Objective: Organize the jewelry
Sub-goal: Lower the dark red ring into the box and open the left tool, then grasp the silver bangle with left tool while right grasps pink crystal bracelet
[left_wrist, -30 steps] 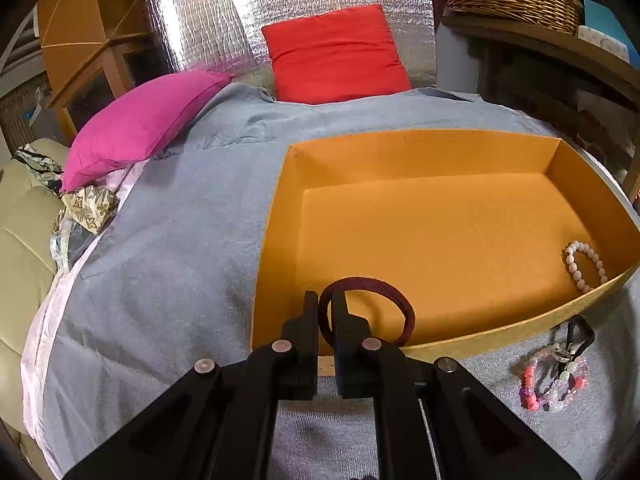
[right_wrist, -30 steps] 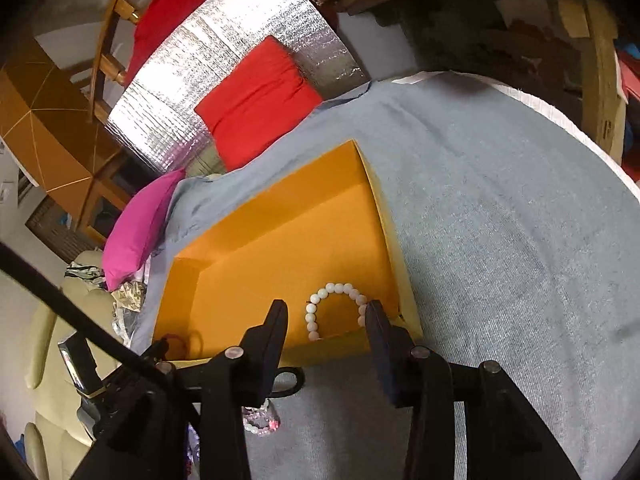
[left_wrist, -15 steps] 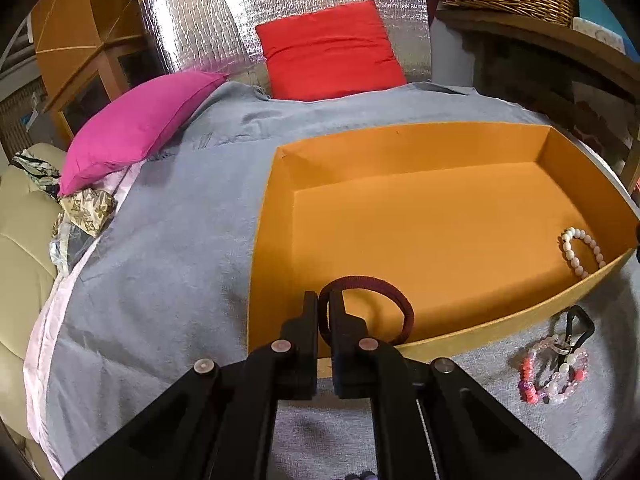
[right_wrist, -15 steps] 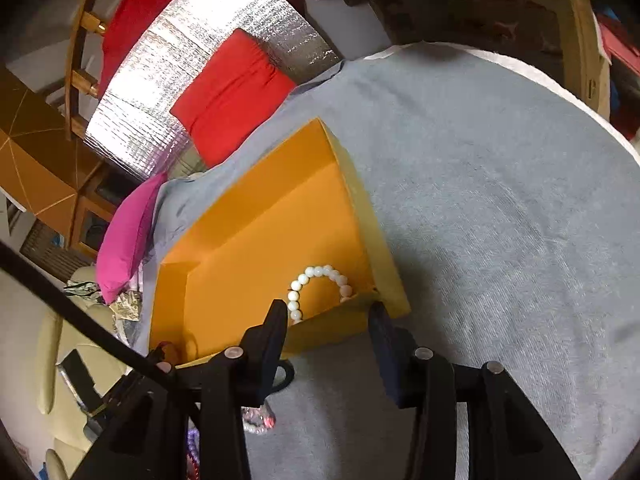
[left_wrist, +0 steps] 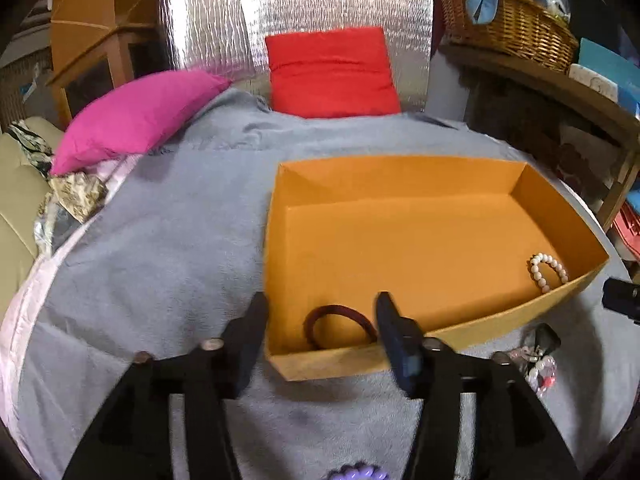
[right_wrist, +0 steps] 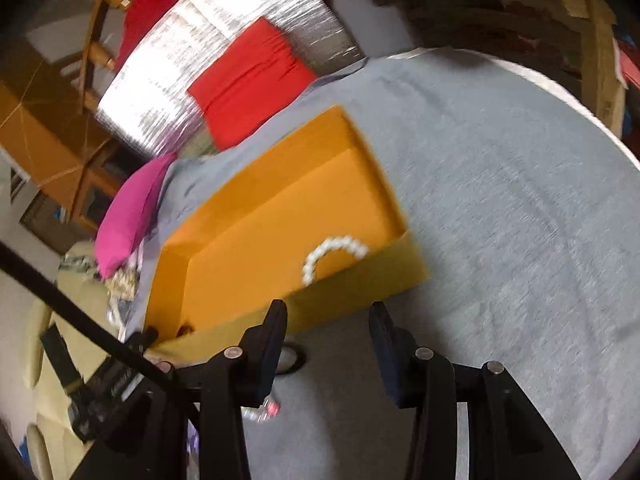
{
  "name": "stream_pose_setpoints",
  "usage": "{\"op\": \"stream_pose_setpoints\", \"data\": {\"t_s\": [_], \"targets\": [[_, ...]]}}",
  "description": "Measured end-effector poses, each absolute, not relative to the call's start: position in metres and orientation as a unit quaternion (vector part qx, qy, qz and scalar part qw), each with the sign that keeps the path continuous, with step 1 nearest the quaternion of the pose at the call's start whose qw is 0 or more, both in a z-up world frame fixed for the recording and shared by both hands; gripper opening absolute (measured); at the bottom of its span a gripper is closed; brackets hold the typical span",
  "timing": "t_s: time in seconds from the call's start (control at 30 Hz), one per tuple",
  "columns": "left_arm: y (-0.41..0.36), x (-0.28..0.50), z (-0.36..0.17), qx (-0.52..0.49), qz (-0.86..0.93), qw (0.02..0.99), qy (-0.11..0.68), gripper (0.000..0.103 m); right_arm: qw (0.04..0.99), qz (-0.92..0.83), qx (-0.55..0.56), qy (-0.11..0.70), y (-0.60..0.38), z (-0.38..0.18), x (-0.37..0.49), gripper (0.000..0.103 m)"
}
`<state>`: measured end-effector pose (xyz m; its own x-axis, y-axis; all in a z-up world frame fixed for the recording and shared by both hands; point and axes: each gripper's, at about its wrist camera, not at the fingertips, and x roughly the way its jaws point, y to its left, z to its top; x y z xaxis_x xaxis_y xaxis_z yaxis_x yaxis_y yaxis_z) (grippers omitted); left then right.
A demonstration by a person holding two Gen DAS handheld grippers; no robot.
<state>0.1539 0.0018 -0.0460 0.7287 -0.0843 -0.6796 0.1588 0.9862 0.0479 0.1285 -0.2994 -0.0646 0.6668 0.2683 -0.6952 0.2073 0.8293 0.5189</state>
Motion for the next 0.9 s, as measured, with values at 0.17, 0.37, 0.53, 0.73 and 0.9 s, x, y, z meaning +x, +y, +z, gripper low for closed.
{"op": "stream_pose_setpoints", "data": {"t_s": [0.17,0.37,0.53,0.73,0.9], "targets": [[0.025,0.119,-0.027,0.008,-0.087,0.944,0.318,0.066,0.862,0.068,0.261,0.430,-0.270,-0.066,0.120,0.046],[0.054,0.091,-0.016,-0.016,-0.104,0.953,0.284,0.070,0.854,0.092,0.251,0.447,-0.246,-0.076,0.115,0.046],[0.065,0.087,-0.014,-0.030,-0.112,0.954,0.277,0.071,0.851,0.097,0.243,0.455,-0.234,-0.080,0.121,0.046],[0.062,0.093,-0.013,-0.041,-0.133,0.947,0.289,0.071,0.850,0.099,0.235,0.461,-0.224,-0.083,0.130,0.046],[0.047,0.084,-0.024,0.007,-0.164,0.933,0.321,0.071,0.848,0.099,0.230,0.468,-0.227,-0.086,0.133,0.046]]}}
